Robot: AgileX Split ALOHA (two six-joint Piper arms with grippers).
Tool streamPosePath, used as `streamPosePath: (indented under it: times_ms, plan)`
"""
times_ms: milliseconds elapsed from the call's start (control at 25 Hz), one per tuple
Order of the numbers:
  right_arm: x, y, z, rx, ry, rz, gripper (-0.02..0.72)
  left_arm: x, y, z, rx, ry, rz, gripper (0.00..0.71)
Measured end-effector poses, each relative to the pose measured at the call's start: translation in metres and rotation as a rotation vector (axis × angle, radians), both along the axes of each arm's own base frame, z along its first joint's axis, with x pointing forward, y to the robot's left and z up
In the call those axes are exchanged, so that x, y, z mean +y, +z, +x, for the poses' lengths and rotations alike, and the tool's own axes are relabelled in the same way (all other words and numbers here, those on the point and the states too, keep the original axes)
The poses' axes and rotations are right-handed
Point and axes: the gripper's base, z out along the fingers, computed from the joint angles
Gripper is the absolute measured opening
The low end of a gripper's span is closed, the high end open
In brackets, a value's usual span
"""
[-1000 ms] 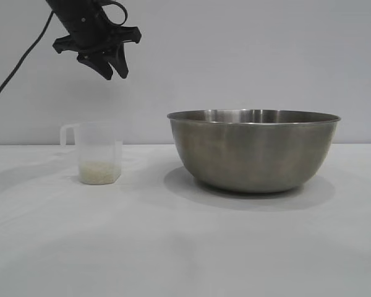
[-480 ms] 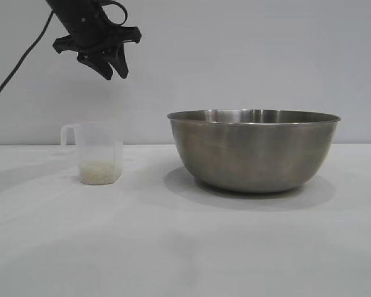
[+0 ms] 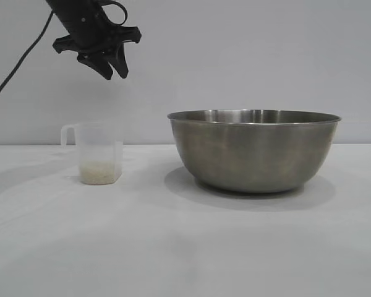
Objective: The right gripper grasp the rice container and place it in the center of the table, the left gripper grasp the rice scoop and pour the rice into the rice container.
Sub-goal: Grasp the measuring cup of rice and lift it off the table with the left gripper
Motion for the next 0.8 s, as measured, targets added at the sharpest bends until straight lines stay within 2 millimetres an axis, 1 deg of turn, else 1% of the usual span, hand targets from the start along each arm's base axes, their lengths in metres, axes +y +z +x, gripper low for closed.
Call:
streamPosePath:
  times_ms: [640, 720, 800]
  plan:
    - [0.000, 0.000, 0.000, 0.000, 0.000, 0.001, 0.464, 0.000, 0.001, 0.000, -0.001, 0.000, -0.002, 0.220]
    - [0.000, 0.000, 0.000, 0.000, 0.000, 0.001, 0.464, 0.000, 0.004, -0.001, -0.009, -0.001, 0.000, 0.220]
    - [0.000, 0.000, 0.000, 0.000, 0.000, 0.001, 0.464, 0.001, 0.012, -0.003, -0.025, -0.002, -0.001, 0.220]
